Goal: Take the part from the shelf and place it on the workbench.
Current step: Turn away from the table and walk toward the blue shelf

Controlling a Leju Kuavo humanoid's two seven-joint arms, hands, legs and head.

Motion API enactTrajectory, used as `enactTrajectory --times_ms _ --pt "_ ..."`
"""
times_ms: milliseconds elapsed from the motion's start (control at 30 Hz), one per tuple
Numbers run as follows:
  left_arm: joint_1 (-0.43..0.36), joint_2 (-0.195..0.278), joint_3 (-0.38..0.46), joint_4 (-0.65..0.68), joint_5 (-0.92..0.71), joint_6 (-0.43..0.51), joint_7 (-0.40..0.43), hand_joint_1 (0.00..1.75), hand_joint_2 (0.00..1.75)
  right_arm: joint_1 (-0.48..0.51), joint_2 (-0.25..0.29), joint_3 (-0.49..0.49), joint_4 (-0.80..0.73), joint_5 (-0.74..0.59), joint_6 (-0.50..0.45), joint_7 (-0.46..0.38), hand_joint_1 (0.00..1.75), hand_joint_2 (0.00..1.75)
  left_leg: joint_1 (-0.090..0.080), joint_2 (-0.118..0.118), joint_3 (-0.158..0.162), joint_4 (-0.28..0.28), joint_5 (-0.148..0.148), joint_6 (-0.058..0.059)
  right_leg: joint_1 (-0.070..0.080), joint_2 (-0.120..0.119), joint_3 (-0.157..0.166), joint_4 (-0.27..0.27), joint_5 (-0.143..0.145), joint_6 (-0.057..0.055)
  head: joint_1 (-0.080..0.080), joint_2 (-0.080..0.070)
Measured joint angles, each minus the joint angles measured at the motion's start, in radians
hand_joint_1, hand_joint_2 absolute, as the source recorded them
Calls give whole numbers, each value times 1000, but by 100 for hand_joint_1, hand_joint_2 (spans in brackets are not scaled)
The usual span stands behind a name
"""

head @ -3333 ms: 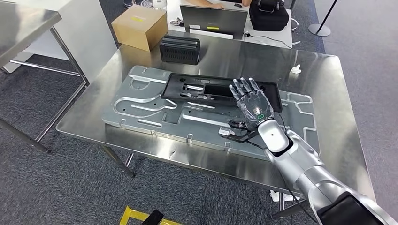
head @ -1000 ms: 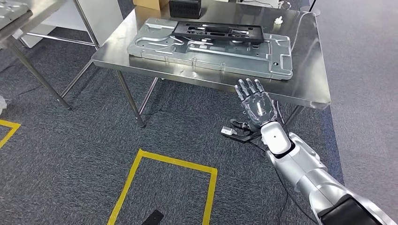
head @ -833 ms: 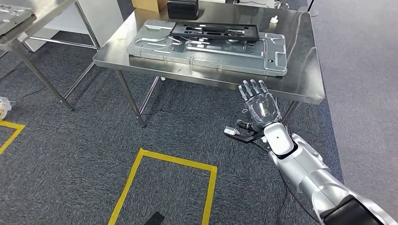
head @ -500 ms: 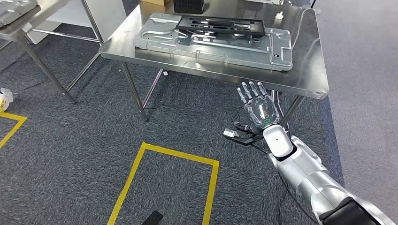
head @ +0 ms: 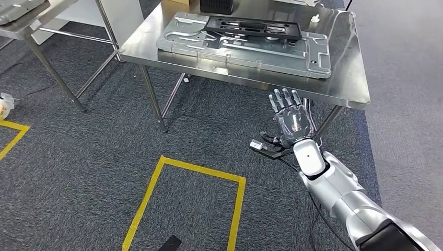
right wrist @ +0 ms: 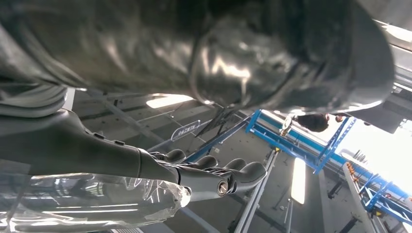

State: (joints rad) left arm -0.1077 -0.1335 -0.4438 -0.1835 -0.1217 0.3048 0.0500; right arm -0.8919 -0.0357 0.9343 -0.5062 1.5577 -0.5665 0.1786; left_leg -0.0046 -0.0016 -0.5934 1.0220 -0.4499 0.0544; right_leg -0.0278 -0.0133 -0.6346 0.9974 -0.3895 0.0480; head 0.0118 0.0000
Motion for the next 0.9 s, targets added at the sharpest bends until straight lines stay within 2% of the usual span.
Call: enactTrajectory --times_ms 33,67,100,167,200,233,267,300,367,400,433,500,533,567,633,667,700,733,767,833,867,900 --pt "0 0 0 0 0 0 0 0 0 0 0 1 0 0 0 0 0 0 2 -1 -1 -3 4 5 -1 0 -5 12 -12 3 0 0" --pt "0 0 0 0 0 0 0 0 0 0 -1 1 0 0 0 1 0 0 4 -3 -2 -7 9 10 -1 1 -18 43 -38 4 0 0" --pt "0 0 1 0 0 1 0 0 0 0 -2 2 0 1 0 1 0 0 5 -5 -4 -8 13 14 -1 2 -40 97 -75 3 1 0" --pt "1 0 2 0 0 2 0 0 0 3 -3 3 1 2 1 2 0 0 3 -14 -12 -8 19 17 0 4 -96 240 -152 1 1 0" --pt "2 0 2 0 0 2 0 0 0 5 -3 4 2 3 1 2 0 0 2 -20 -16 -7 21 16 1 4 -113 291 -171 -1 1 0" --pt "3 0 3 0 0 2 0 0 0 8 -4 4 3 4 1 1 0 0 1 -29 -19 -5 23 15 2 5 -113 304 -170 -4 0 0" --pt "5 0 4 0 0 2 0 0 0 9 -4 4 4 4 2 1 0 0 1 -40 -21 -4 24 13 3 9 -91 274 -151 -10 1 0" --pt "5 0 5 0 0 2 0 0 0 9 -4 4 5 5 2 1 0 0 0 -50 -22 -3 26 10 5 20 -53 211 -121 -18 1 0" --pt "5 -1 6 0 0 1 0 0 0 6 -8 4 5 6 2 0 0 0 2 -69 -26 -1 30 3 7 69 22 75 -77 -36 -1 0" --pt "5 -1 6 0 0 1 0 0 0 5 -10 4 5 7 2 0 0 0 4 -77 -30 -1 33 -3 10 87 40 38 -69 -42 -1 0" --pt "5 -1 6 0 0 0 0 0 0 5 -12 4 5 7 3 -1 0 0 8 -86 -35 -1 36 -10 12 94 46 23 -71 -44 -1 0" --pt "7 0 7 0 0 -1 0 0 0 5 -10 4 5 7 3 -2 0 0 12 -103 -41 -5 41 -25 12 71 49 13 -65 -46 -1 0" --pt "9 1 7 0 0 -1 0 0 0 4 -9 4 5 7 3 -2 0 0 10 -95 -45 -1 36 -32 9 59 53 5 -61 -49 -2 0" --pt "11 2 7 0 0 -1 0 0 0 3 -8 4 5 7 3 -2 0 0 9 -77 -55 20 19 -37 6 45 57 -3 -57 -53 -5 0" --pt "11 3 8 0 0 0 0 0 0 3 -8 4 5 7 4 -2 0 0 10 -29 -100 120 -40 -47 6 18 60 -10 -53 -59 -10 0" --pt "11 4 8 0 0 0 0 0 0 4 -8 4 6 7 4 -2 0 0 14 -17 -131 187 -72 -53 7 5 58 -8 -53 -60 -12 0" --pt "11 4 8 0 0 0 0 0 0 6 -8 4 6 7 4 -2 0 0 16 -11 -153 239 -89 -57 8 -9 55 -5 -54 -60 -12 0" --pt "12 4 8 0 0 0 0 0 0 8 -8 4 6 7 5 -2 0 0 18 -7 -161 261 -90 -61 8 -22 53 -1 -55 -59 -12 0" --pt "13 5 8 0 0 0 0 0 0 9 -8 4 6 7 5 -3 0 0 18 -3 -149 244 -74 -64 8 -34 51 3 -57 -58 -12 0" --pt "14 7 8 0 -1 0 0 0 0 10 -8 3 6 7 5 -4 0 0 17 24 -75 114 -20 -63 8 -56 50 11 -63 -53 -12 0" --pt "14 7 8 0 -1 0 0 0 0 9 -9 1 7 7 5 -5 0 0 15 37 -40 53 -1 -58 10 -66 49 17 -67 -48 -12 0" --pt "14 8 8 0 -2 0 -1 0 0 8 -9 0 7 7 5 -6 0 0 12 45 -19 13 8 -53 12 -73 48 21 -69 -43 -11 0"
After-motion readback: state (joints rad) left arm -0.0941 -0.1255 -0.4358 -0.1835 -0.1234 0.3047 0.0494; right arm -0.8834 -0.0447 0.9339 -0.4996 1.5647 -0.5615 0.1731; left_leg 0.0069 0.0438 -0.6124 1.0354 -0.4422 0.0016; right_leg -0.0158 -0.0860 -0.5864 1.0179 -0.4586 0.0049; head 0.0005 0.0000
